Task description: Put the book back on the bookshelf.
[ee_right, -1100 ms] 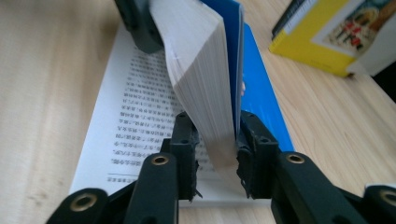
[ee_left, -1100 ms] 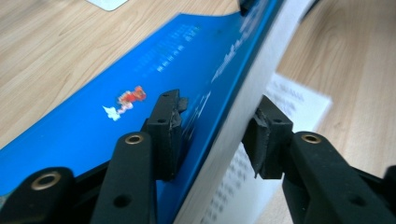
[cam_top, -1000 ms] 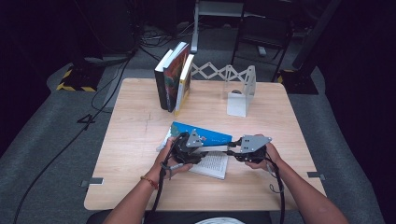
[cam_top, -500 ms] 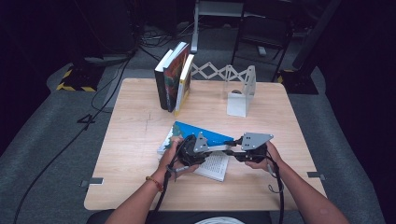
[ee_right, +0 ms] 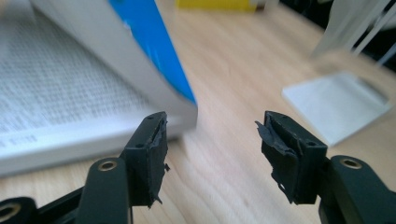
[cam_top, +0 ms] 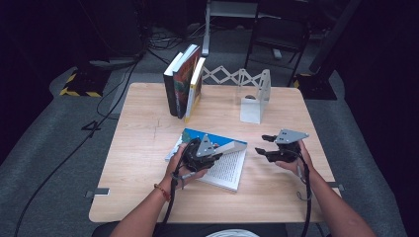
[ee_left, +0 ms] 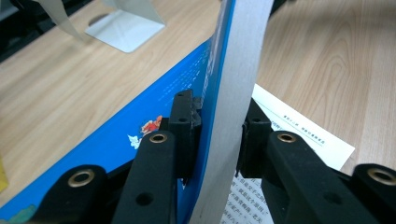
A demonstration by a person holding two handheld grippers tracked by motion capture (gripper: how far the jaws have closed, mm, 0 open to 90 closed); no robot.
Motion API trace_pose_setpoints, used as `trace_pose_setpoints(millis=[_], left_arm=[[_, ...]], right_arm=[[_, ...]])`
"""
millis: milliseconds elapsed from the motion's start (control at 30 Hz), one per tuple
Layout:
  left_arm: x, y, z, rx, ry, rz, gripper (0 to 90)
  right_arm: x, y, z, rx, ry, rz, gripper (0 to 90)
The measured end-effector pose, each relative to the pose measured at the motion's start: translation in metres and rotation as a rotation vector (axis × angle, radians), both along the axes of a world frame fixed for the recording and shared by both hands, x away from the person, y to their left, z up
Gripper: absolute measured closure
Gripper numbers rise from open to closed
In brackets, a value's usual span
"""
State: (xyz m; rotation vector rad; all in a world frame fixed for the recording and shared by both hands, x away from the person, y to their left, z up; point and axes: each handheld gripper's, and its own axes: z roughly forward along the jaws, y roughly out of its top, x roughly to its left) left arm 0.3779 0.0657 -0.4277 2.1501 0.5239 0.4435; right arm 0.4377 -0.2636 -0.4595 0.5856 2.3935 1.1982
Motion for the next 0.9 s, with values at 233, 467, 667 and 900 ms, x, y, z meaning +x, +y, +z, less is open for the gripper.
trace_pose_setpoints(millis=[233,467,667,900], left_arm=[[0.001,0.006,0.005,-0.043,-0.006,0.012,74.0],[0.003,0.015,0.012,-0.111,0.001,0.029,74.6],[0.003,0.014,0.012,-0.104,0.000,0.025,74.5],[0.004,0.018,0.015,-0.147,0.016,0.026,74.5]], right_arm=[[0.008,0.020,-0.030,-0.096,0.093,0.045,40.9],[0.009,0.030,-0.037,-0.073,0.112,0.070,39.3],[0.008,0.035,-0.038,-0.006,0.149,0.107,40.7],[0.001,0.030,-0.024,0.108,0.113,0.095,49.1]])
